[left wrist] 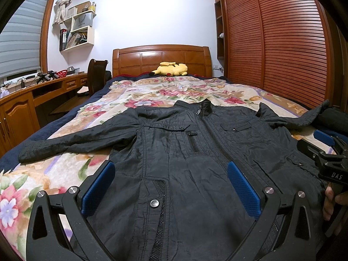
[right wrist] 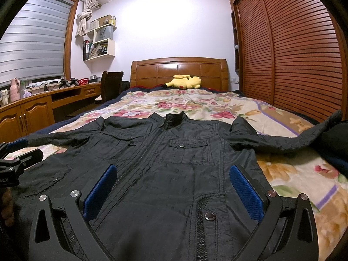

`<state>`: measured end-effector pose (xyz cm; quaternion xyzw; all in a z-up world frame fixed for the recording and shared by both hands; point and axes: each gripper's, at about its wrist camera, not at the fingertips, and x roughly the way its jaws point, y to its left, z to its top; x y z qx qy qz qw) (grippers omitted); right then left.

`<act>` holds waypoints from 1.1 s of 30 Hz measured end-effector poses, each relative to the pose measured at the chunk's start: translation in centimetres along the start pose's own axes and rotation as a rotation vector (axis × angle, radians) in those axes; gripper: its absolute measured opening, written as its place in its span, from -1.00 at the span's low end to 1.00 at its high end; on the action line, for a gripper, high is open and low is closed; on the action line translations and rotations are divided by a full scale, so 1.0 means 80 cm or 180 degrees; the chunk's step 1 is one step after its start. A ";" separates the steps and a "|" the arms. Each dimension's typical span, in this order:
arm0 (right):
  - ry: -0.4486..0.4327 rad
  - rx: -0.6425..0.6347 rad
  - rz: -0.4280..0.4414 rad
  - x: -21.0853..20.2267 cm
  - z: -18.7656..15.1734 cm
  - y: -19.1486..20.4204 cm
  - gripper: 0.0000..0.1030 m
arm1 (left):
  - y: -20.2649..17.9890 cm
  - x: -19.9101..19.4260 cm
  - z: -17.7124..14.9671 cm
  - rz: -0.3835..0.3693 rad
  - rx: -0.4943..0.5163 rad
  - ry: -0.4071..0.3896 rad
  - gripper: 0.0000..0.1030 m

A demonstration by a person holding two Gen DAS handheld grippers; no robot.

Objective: Fold large clothes

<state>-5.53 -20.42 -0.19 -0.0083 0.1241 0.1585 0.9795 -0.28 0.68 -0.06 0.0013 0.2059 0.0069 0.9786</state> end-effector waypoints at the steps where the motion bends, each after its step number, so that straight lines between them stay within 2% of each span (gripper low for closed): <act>1: 0.0038 -0.0006 0.0017 0.001 0.001 0.001 1.00 | 0.004 -0.001 0.001 0.0023 -0.0007 0.0005 1.00; 6: 0.0196 -0.0011 0.0168 0.009 0.014 0.007 1.00 | 0.031 0.003 0.010 0.0087 -0.0090 0.0140 1.00; 17: 0.0130 -0.0184 0.0446 0.014 0.056 0.035 1.00 | 0.088 0.009 0.018 0.0346 -0.0137 0.0250 1.00; 26: 0.0024 -0.0422 0.0568 0.046 0.056 0.069 1.00 | 0.149 0.012 0.021 0.0569 -0.0132 0.0299 1.00; 33: 0.0107 -0.0433 0.0803 0.082 0.064 0.093 1.00 | 0.210 0.014 0.019 0.0737 -0.0185 0.0353 1.00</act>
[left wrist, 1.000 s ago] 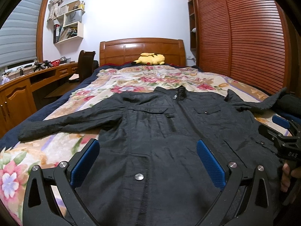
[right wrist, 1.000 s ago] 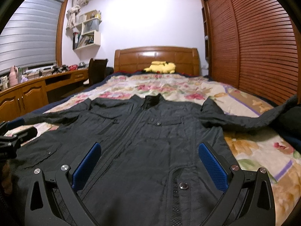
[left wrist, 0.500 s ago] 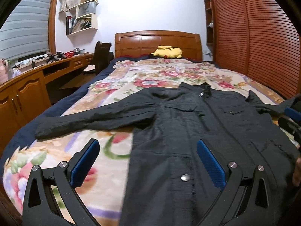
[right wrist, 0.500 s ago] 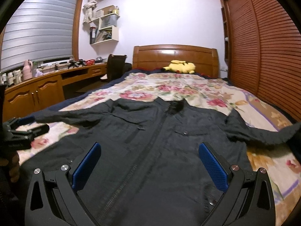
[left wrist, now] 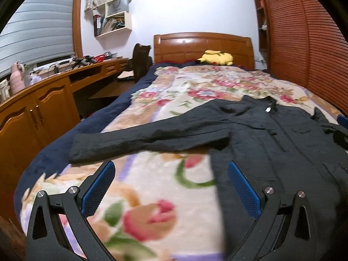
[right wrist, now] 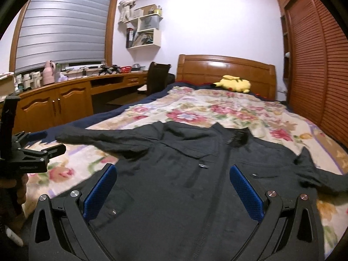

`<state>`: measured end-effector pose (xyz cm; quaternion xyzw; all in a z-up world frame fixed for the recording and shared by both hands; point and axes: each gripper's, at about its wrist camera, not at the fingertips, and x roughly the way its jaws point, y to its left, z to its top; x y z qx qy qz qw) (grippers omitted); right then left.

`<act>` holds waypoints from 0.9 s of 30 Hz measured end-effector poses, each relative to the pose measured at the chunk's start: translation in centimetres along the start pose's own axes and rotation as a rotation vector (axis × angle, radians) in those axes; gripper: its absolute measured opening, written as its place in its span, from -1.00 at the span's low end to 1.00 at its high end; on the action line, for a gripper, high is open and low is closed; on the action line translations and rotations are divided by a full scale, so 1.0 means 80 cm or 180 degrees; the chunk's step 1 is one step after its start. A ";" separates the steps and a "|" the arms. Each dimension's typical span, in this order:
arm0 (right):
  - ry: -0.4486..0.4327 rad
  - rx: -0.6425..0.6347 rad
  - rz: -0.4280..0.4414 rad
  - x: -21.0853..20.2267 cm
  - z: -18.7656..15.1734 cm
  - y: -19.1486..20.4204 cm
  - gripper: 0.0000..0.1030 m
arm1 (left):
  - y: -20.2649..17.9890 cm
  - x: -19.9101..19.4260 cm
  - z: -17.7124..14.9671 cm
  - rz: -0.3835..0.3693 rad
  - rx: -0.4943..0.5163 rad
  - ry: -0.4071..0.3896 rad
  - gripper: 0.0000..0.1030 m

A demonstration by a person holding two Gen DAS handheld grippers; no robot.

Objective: Fold large clothes
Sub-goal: 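Move the left tool to the black sleeve cuff and grasp it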

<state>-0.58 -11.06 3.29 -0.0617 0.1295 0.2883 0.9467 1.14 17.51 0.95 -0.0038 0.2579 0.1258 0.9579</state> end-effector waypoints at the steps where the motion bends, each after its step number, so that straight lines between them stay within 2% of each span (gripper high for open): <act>1: 0.0001 -0.0006 0.0029 0.004 0.002 0.001 1.00 | 0.010 0.004 0.000 0.0028 0.0007 0.0022 1.00; 6: 0.0021 -0.0021 0.0181 0.025 0.008 0.006 1.00 | 0.054 0.027 -0.002 0.0104 0.0062 0.0166 1.00; 9: 0.0065 -0.0036 0.0277 0.037 0.003 0.003 1.00 | 0.082 0.044 0.000 0.0050 0.0020 0.0302 1.00; 14: 0.0218 0.0009 0.0439 0.057 -0.005 -0.008 1.00 | 0.120 0.069 -0.001 0.0110 -0.0010 0.0466 1.00; 19: 0.0322 -0.0020 0.0531 0.070 -0.008 -0.022 1.00 | 0.156 0.102 -0.005 0.0160 -0.0085 0.0674 1.00; 24: 0.0395 -0.0062 0.0556 0.080 -0.015 -0.040 1.00 | 0.196 0.124 0.002 0.0205 -0.0228 0.0745 1.00; 27: 0.0442 -0.0048 0.0541 0.085 -0.019 -0.048 1.00 | 0.221 0.135 0.010 0.0189 -0.0432 0.0779 0.78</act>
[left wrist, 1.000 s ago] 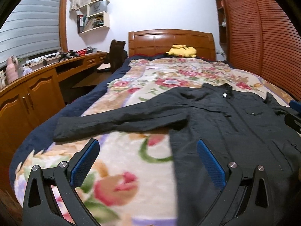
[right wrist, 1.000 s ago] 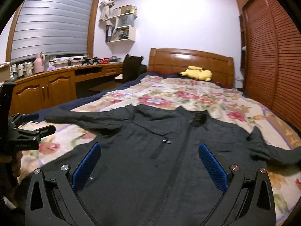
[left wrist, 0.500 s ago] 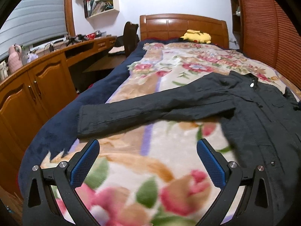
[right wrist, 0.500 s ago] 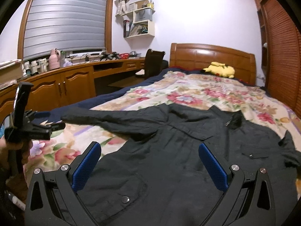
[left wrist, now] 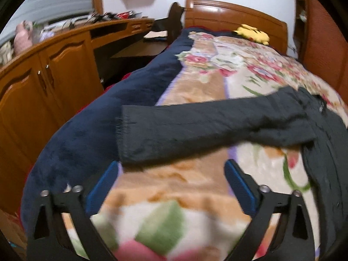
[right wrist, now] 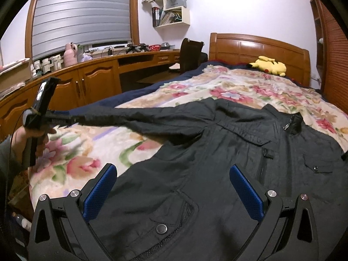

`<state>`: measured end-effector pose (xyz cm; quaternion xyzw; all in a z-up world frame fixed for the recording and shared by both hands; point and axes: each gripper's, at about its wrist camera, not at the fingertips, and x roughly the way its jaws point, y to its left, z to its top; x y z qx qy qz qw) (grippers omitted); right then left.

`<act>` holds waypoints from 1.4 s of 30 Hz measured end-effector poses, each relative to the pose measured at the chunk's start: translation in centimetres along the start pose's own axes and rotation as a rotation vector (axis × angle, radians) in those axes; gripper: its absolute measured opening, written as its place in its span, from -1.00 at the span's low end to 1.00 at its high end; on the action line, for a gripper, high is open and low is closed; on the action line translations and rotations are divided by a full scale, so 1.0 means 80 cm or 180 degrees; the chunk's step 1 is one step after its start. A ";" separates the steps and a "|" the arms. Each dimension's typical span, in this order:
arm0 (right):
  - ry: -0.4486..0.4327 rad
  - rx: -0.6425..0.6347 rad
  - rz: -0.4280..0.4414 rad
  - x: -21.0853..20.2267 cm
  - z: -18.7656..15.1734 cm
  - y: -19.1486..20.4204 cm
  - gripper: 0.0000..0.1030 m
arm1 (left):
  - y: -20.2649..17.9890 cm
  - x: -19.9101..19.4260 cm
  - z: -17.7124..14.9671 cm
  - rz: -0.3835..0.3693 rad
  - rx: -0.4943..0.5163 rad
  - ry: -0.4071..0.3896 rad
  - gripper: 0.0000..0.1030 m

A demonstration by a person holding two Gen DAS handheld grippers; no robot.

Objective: Fold large clothes
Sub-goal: 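Move the left tool to the black sleeve cuff and grasp it, then lift the sleeve with the left tool, fold it across the jacket front, release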

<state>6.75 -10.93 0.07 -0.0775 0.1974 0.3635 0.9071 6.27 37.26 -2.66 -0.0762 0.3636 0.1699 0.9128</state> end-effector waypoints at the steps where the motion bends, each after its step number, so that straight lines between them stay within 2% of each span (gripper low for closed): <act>1: 0.0013 -0.0001 -0.0001 0.001 -0.002 -0.005 1.00 | 0.008 0.004 0.005 -0.0016 -0.0073 0.0013 0.68; 5: 0.0032 -0.0045 -0.0015 0.005 0.000 0.002 1.00 | 0.031 0.020 0.017 0.0020 -0.0284 0.0068 0.43; 8: 0.0035 -0.0045 -0.0017 0.007 0.001 0.012 1.00 | 0.043 0.031 0.021 0.0015 -0.0439 0.0108 0.42; 12: 0.0055 -0.0047 -0.0027 0.023 0.012 0.052 1.00 | 0.055 0.051 0.018 0.0051 -0.0615 0.0224 0.42; 19: 0.0118 -0.0076 -0.0014 0.028 0.013 0.056 1.00 | 0.061 0.072 0.009 -0.0026 -0.0758 0.0372 0.25; 22: 0.0124 -0.0078 -0.0012 0.027 0.014 0.054 1.00 | 0.062 0.074 0.010 -0.0056 -0.0769 0.0391 0.11; 24: 0.0136 -0.0082 -0.0001 0.028 0.014 0.053 1.00 | 0.061 0.078 0.011 -0.0141 -0.0801 0.0431 -0.14; 25: 0.0144 -0.0085 0.0004 0.029 0.013 0.054 1.00 | 0.059 0.079 0.011 -0.0191 -0.0808 0.0455 -0.34; 26: 0.0154 -0.0089 0.0009 0.029 0.013 0.055 1.00 | 0.057 0.080 0.012 -0.0224 -0.0801 0.0475 -0.53; 27: 0.0162 -0.0090 0.0018 0.030 0.013 0.054 1.00 | 0.052 0.080 0.013 -0.0239 -0.0771 0.0492 -0.58; 28: 0.0172 -0.0094 0.0034 0.031 0.012 0.055 1.00 | 0.045 0.076 0.015 -0.0183 -0.0700 0.0487 -0.71; 30: 0.0176 -0.0100 0.0054 0.030 0.012 0.055 1.00 | 0.032 0.064 0.021 -0.0090 -0.0577 0.0422 -0.74; 35: 0.0136 -0.0078 0.0086 0.018 0.015 0.053 0.98 | -0.007 0.013 0.044 -0.0137 -0.0299 0.0210 -0.76; 42: 0.0070 -0.0006 -0.0020 -0.014 0.016 0.030 0.95 | -0.079 -0.052 0.073 -0.0247 0.0014 -0.0076 -0.77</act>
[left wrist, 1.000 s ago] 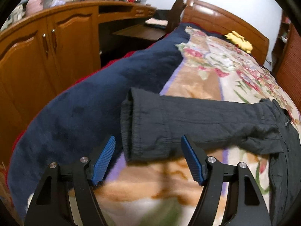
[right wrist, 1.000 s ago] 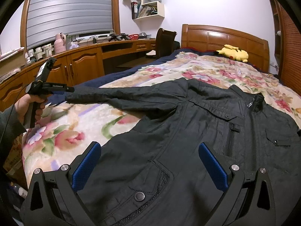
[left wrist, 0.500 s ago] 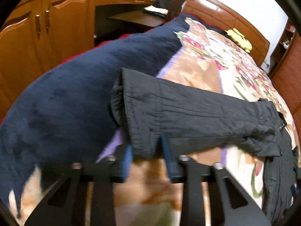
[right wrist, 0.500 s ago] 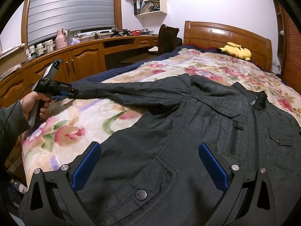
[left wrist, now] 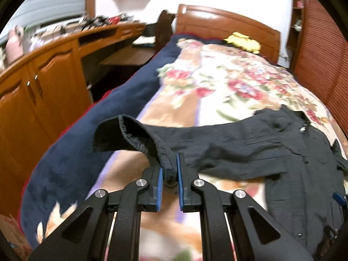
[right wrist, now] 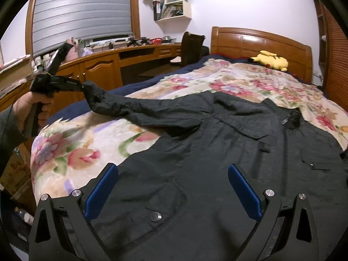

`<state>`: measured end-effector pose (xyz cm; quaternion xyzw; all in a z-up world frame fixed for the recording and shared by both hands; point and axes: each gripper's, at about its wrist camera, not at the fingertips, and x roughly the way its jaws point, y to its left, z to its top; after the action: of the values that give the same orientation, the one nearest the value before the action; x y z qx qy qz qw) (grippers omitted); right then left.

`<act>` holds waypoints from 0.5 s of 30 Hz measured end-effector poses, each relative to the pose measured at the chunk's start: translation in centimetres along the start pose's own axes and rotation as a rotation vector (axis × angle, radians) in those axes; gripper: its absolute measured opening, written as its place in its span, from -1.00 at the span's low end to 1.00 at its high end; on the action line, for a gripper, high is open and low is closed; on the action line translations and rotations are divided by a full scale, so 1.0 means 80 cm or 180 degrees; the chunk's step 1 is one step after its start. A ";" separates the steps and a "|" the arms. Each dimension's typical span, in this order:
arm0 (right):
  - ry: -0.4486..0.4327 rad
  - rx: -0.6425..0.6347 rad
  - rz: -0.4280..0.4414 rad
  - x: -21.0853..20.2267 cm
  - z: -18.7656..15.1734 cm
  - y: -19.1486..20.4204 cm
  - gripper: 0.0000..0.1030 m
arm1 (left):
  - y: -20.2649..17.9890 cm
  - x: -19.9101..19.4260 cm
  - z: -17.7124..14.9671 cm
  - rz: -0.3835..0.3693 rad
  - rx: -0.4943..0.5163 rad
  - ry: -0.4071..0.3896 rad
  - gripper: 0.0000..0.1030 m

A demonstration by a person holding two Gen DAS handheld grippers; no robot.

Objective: Fold large clothes
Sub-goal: 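Lift the sleeve with the left tool, fold it across the jacket front, release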

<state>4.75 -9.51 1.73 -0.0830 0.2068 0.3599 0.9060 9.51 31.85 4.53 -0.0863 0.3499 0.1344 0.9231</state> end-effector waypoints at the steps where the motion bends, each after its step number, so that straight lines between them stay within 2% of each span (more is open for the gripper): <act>1: -0.0007 0.0024 -0.0016 -0.005 0.000 -0.005 0.95 | -0.016 -0.010 0.002 -0.0030 0.0060 -0.0093 -0.77; 6: -0.0075 0.0074 -0.0157 -0.029 -0.008 -0.023 0.91 | -0.084 -0.039 0.004 -0.0276 0.0281 -0.0281 -0.77; 15: -0.0127 0.0256 -0.0335 -0.061 -0.020 -0.049 0.87 | -0.184 -0.071 -0.021 -0.0804 0.0534 -0.0386 -0.77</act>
<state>3.73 -15.84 2.43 -0.0500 0.1983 0.3047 0.9302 8.89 16.36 8.06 -0.0439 0.2899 -0.0075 0.9560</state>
